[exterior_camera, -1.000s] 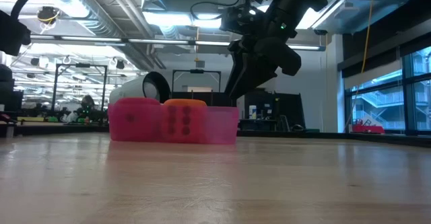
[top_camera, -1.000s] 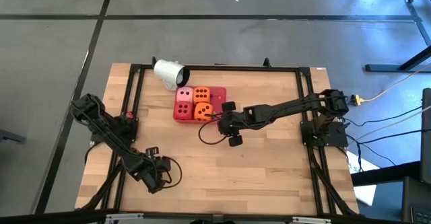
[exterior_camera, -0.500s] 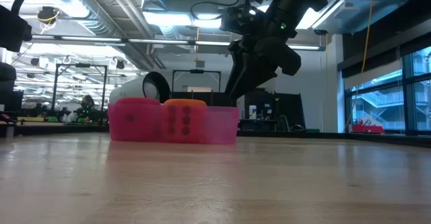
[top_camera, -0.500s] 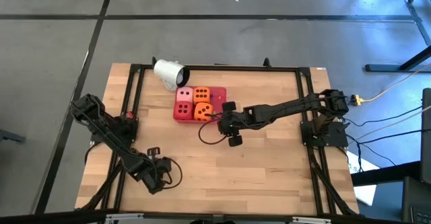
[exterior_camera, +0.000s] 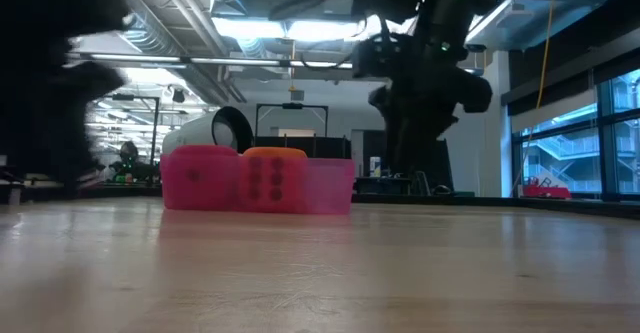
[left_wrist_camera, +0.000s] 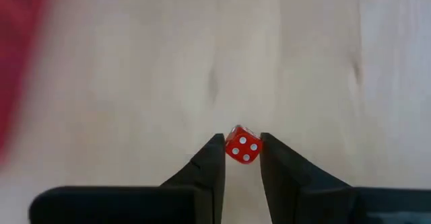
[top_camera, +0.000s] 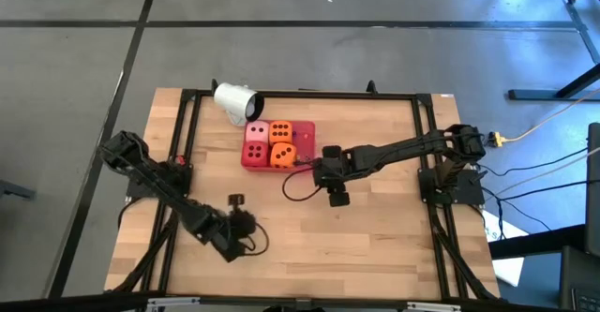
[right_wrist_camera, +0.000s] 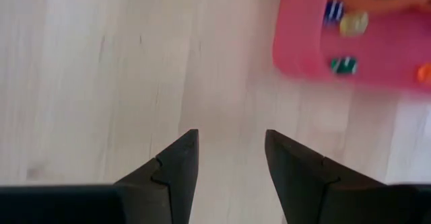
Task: Pick & Place Dice
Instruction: Put the small red dice into the red bin
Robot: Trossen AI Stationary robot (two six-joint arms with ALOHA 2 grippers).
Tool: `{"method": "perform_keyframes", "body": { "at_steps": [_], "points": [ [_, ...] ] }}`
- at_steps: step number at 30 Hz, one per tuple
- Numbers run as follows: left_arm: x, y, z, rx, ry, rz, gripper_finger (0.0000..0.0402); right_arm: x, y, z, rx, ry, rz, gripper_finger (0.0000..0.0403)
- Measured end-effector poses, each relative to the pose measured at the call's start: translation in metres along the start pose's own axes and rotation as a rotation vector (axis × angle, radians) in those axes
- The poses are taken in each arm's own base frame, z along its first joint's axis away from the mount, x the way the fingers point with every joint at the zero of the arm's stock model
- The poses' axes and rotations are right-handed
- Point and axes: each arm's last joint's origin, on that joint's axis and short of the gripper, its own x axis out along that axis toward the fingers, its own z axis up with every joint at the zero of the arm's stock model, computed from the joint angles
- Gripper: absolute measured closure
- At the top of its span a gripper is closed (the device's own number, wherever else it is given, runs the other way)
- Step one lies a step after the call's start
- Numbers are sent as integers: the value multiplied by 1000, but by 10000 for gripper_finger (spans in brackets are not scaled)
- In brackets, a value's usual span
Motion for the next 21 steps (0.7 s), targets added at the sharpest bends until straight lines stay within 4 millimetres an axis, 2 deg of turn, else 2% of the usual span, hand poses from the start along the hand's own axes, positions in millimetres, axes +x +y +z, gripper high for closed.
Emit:
{"method": "perform_keyframes", "body": {
  "at_steps": [6,10,14,17,21],
  "points": [
    [15,22,41,142,-219,93,333,-2,2,-18,22,184,16,231],
    [24,46,65,185,-290,155,333,-5,3,-31,68,321,16,231],
    [31,72,82,192,-336,242,333,-6,3,-41,62,386,1,231],
    [35,92,93,157,-362,284,333,-9,4,-60,35,429,-33,231],
    [40,116,102,110,-382,293,333,-18,3,-94,107,441,-155,231]
  ]
}}
